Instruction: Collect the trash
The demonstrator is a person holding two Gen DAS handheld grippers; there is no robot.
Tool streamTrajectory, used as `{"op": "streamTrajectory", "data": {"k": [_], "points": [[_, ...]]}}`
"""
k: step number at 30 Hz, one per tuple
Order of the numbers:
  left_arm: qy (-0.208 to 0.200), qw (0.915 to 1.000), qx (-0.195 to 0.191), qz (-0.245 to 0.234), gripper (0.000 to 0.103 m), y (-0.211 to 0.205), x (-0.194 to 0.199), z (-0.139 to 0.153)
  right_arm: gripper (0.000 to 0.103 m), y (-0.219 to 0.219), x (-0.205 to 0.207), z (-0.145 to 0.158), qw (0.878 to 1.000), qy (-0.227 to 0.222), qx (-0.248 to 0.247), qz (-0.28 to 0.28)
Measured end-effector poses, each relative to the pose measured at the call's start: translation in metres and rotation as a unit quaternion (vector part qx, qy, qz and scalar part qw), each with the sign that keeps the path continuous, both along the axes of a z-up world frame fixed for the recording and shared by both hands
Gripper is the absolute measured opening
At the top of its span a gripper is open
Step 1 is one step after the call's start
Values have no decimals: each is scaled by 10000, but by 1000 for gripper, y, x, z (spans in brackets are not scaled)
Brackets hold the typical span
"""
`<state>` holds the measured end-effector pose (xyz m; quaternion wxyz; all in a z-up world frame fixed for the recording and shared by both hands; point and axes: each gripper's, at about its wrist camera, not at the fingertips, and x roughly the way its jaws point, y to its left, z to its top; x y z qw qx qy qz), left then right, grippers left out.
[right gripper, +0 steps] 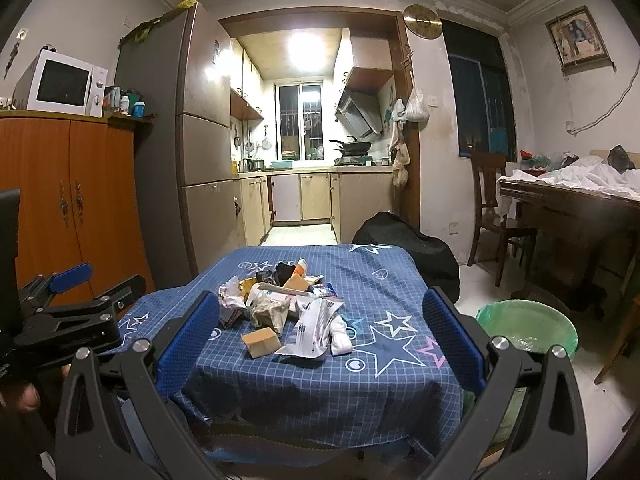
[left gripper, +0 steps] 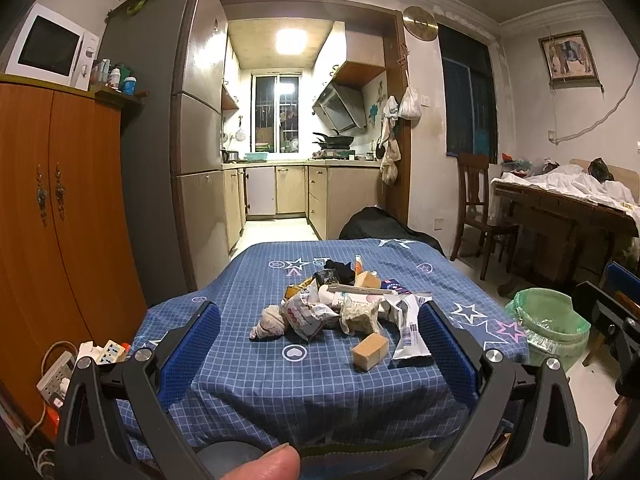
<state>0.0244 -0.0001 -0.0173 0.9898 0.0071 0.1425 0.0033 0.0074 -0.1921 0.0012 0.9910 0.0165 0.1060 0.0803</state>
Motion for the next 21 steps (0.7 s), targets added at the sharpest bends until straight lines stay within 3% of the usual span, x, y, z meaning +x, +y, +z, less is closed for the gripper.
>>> {"op": "streamTrajectory", "data": {"k": [21], "points": [[388,9992,84,-75,98,-2,20,-20,98,5,13,-14,9994,314,-74,106]]}}
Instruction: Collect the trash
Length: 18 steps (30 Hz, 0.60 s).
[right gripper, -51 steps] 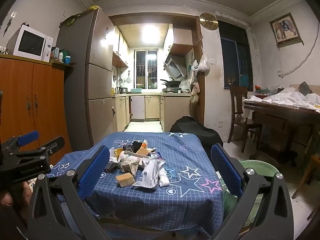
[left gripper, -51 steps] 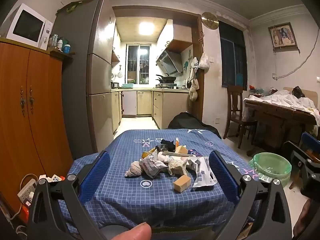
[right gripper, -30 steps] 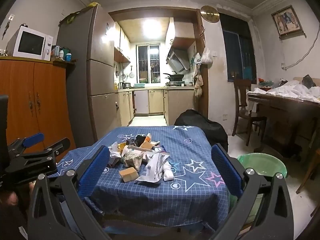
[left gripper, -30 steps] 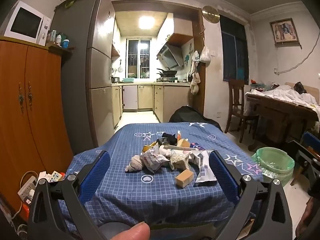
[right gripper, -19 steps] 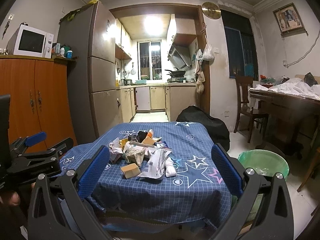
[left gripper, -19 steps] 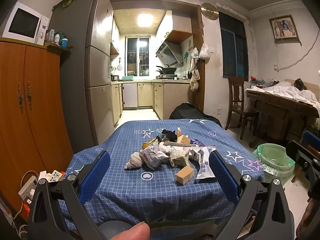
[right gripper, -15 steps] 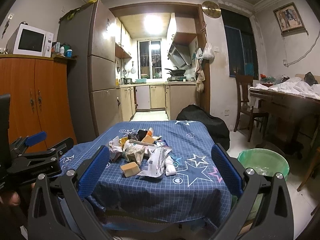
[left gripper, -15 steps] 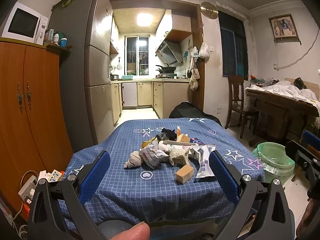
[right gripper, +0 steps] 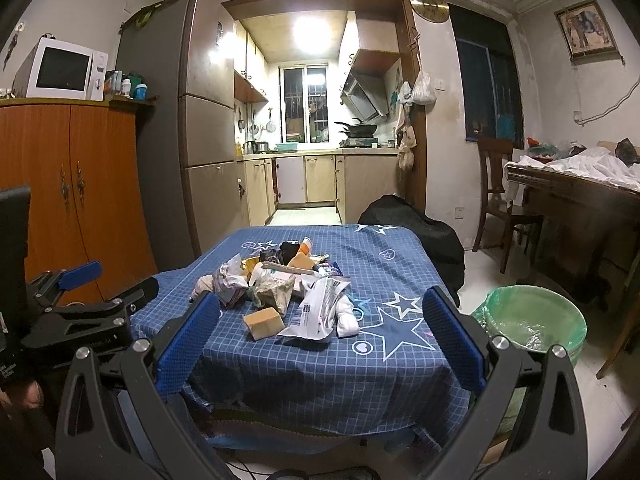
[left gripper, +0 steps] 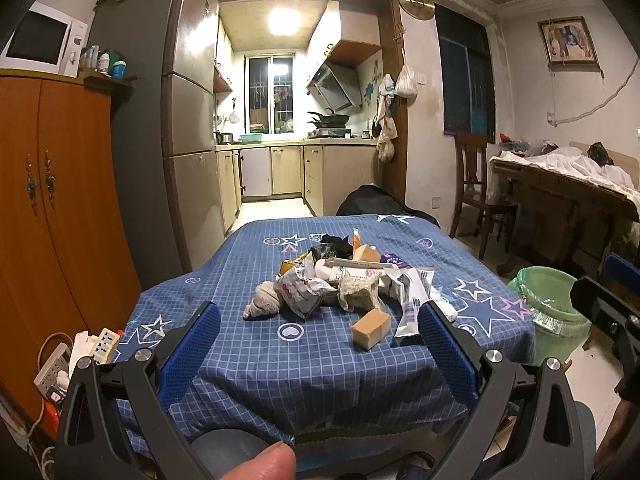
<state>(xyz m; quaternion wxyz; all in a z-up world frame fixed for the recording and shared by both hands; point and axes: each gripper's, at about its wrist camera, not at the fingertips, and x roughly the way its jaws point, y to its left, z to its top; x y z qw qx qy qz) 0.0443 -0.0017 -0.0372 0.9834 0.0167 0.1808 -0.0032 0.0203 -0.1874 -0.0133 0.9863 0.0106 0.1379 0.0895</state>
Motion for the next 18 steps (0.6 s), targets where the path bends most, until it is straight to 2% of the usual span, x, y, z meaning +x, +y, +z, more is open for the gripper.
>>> {"op": "streamTrajectory", "data": {"k": [18], "points": [[-21,9999,68,-90,98,-1,8,-11,98,3,5,-8,10000,71,-26,63]]}}
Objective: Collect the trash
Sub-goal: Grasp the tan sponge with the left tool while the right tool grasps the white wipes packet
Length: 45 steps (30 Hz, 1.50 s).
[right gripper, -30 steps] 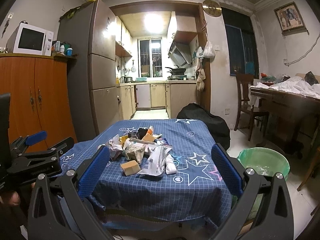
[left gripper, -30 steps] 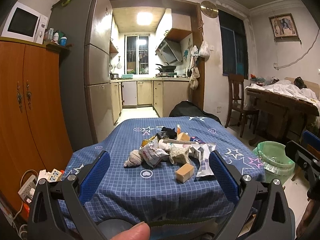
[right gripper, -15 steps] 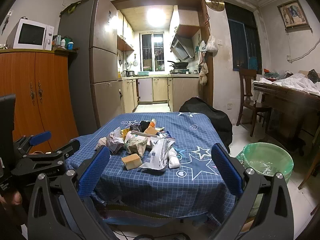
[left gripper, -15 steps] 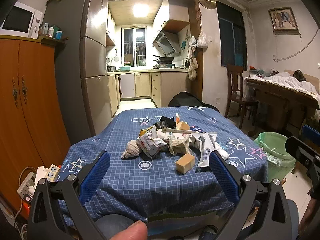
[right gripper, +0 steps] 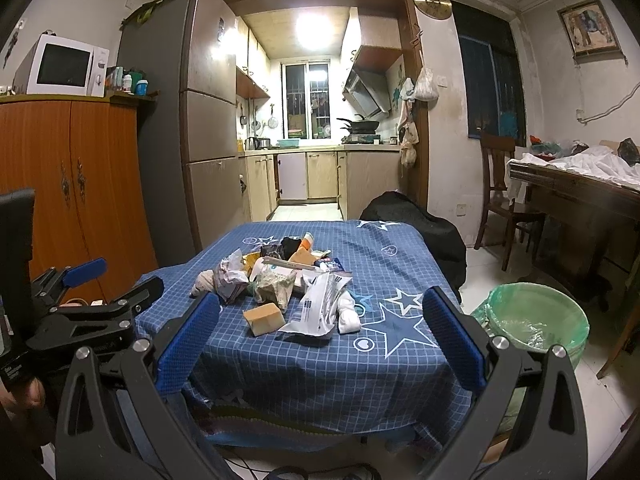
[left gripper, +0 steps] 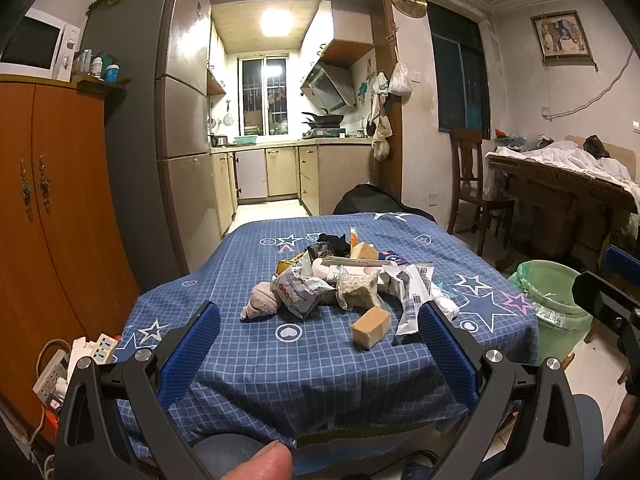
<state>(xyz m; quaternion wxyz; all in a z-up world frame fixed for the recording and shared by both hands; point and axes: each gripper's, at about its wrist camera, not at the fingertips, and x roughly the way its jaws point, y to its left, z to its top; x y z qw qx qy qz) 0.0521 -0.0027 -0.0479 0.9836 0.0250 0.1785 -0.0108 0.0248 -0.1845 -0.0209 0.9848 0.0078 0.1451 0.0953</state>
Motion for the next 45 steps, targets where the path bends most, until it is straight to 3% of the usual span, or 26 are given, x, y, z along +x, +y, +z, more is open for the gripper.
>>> {"op": "streamTrajectory", "data": {"k": [3,7,13,15,18,21,23,27,30,35,37,40,45], "points": [[166,9998,-66,-34,98,6,11,-5,98,2,7,-3,9999,98,-54,82],[919,9936,-410,-506,98,30,55,-27,98,2,26,-14,9991,327,-163,233],[1317,9880,-616,-526,98,56,104,-59,98,-2,59,-35,9958,811,-123,409],[1406,9843,-713,-795,98,53,112,-63,98,-2,69,-41,9939,973,-76,516],[1437,9769,-523,-1491,98,31,123,-64,98,-1,86,-50,9894,1251,68,737],[1495,9695,-315,-1914,98,9,140,-70,82,-1,106,-56,9838,1522,214,919],[1579,9651,-185,-2082,94,-5,159,-77,72,-4,120,-62,9797,1706,326,1000],[1984,9532,-228,-2269,71,-21,196,-97,57,-9,154,-65,9689,2080,661,1166],[2188,9470,-330,-2329,63,-27,220,-113,55,-5,178,-65,9644,2240,702,1220],[2183,9459,-312,-2380,58,-38,235,-118,55,12,221,-74,9507,2758,681,1248],[2218,9463,-327,-2331,46,-39,240,-118,55,17,230,-76,9495,2857,556,1173],[2299,9444,-526,-2290,37,-32,246,-118,55,19,241,-80,9482,2972,553,974],[2326,9453,-611,-2203,33,-30,242,-116,54,24,249,-87,9480,3059,339,806]]}}
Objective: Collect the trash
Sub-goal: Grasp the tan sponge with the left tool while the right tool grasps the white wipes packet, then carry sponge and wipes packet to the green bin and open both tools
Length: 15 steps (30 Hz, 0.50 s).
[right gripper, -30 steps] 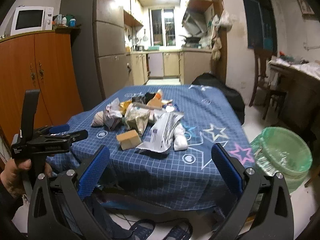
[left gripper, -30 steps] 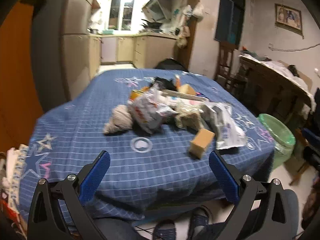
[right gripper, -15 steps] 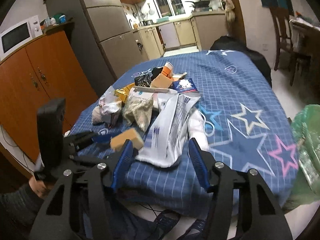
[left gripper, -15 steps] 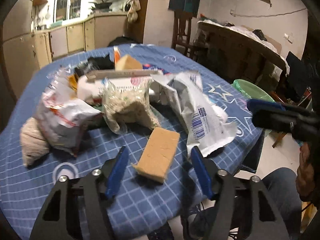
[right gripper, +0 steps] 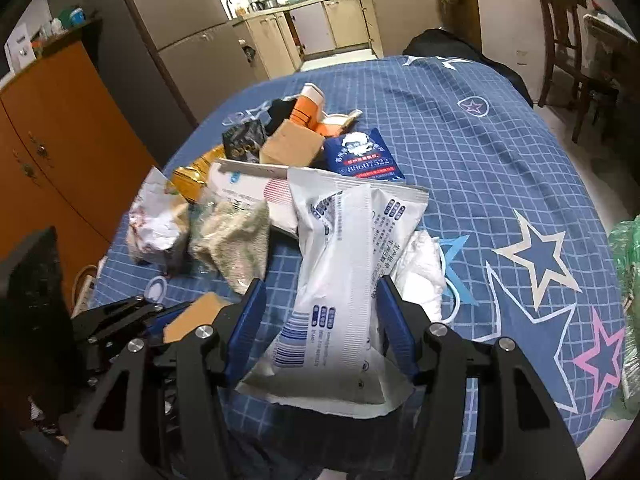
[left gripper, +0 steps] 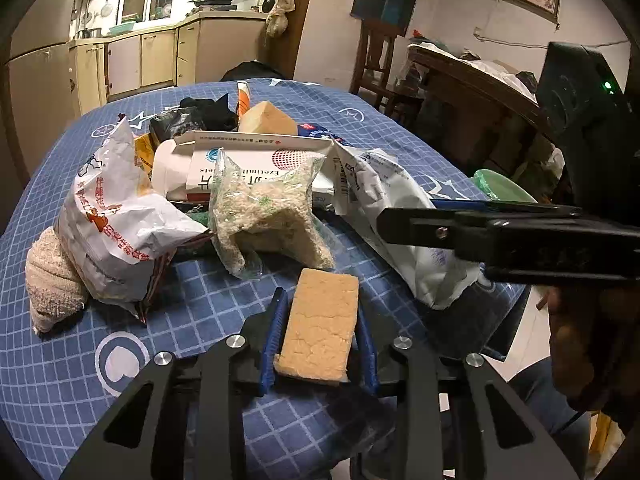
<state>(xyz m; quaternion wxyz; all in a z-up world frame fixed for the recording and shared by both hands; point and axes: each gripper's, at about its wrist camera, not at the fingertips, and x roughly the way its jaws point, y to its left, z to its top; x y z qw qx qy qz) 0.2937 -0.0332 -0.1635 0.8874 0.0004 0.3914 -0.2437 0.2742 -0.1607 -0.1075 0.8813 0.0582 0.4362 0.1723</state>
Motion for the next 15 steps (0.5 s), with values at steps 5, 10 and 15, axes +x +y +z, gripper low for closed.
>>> {"op": "streamTrajectory", "data": {"k": [5,10,15], "points": [[-42,9999,-33,148,28,2,-9,1,33,-1,-4,-1,9998,-145,-141,-61],[-147,9992,-50,370,28,9,-22,7,30,-6,-21,14,9980,-618,-84,-72],[-524,9963,-154,657,28,17,-37,38,30,-13,-50,44,9926,-1201,-149,-130]]}}
